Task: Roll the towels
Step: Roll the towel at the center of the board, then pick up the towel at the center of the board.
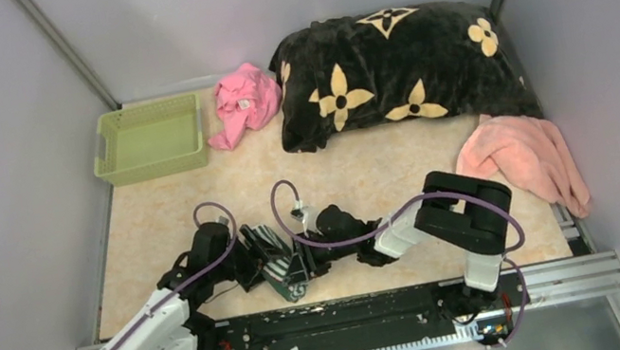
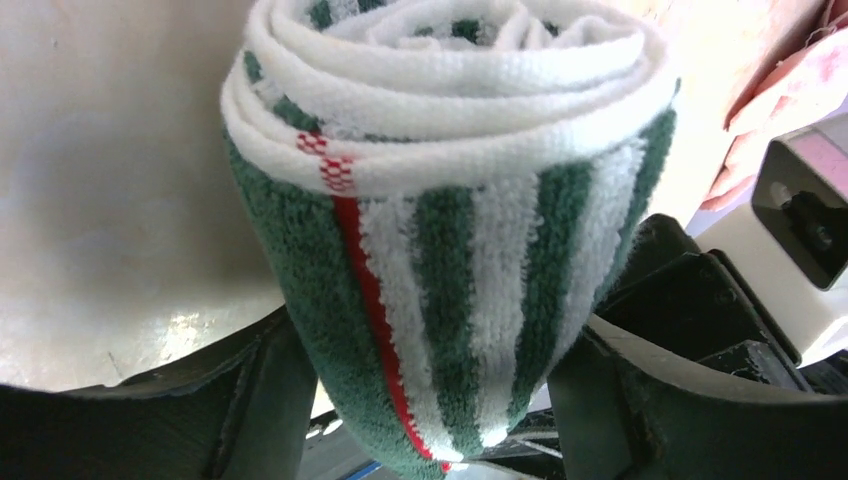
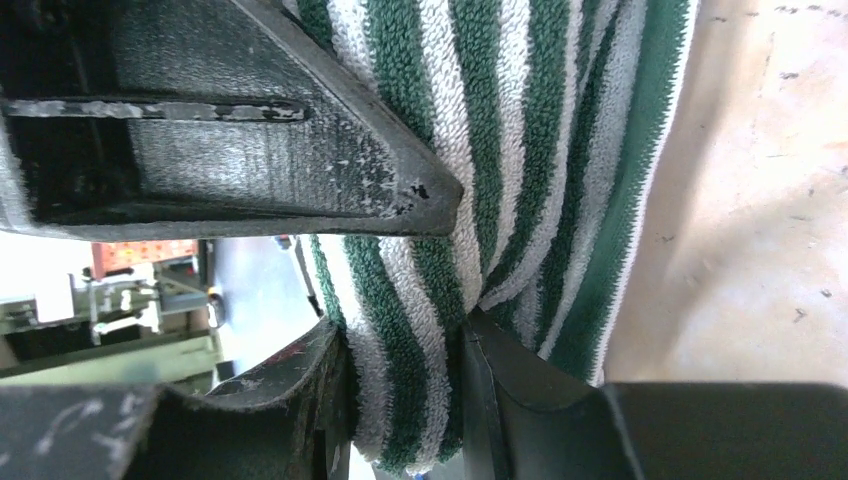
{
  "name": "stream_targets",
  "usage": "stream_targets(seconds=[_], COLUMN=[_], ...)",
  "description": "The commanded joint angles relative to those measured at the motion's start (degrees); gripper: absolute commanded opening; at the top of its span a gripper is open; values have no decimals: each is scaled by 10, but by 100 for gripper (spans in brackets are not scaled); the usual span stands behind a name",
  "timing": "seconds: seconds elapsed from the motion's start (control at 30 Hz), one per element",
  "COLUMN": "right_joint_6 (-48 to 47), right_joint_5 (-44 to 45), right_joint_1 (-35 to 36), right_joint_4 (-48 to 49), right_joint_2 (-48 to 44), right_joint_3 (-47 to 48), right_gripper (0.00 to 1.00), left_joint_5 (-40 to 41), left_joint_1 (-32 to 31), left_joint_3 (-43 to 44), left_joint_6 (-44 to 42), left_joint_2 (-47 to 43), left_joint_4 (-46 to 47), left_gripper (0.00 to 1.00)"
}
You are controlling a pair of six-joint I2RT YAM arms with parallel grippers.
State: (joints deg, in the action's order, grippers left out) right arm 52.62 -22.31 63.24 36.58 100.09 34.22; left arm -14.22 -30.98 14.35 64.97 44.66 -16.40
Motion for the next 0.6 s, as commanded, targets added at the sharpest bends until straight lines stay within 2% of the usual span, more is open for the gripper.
stream_targets(seconds=[0.0, 0.17, 0.27, 0.4, 0.47, 0.57], right_joint_6=[58, 90, 86, 73, 57, 12], right_joint_5=[-49, -63, -68, -62, -49, -14], right_joint_1=[10, 10, 10, 10, 10, 10], right_joint_4=[-42, 16, 15, 0, -22, -95], right_joint_2=[69, 98, 106, 102, 76, 23], right_joint_3=[-48, -70, -61, -47, -40, -19], right_gripper=[24, 24, 24, 25, 32, 43], left_joint_5=[-2, 6, 5, 12, 34, 90], left_joint_1=[1, 1, 0, -2, -1, 0], left_joint_3=[-11, -19, -35, -38, -24, 14], left_joint_6=[20, 26, 33, 22, 0, -36], left_joint_2=[25, 45, 68, 114, 130, 147], left_joint_4=[62, 99, 138, 174, 169, 141], left_gripper=[78, 74, 68, 50, 40, 30])
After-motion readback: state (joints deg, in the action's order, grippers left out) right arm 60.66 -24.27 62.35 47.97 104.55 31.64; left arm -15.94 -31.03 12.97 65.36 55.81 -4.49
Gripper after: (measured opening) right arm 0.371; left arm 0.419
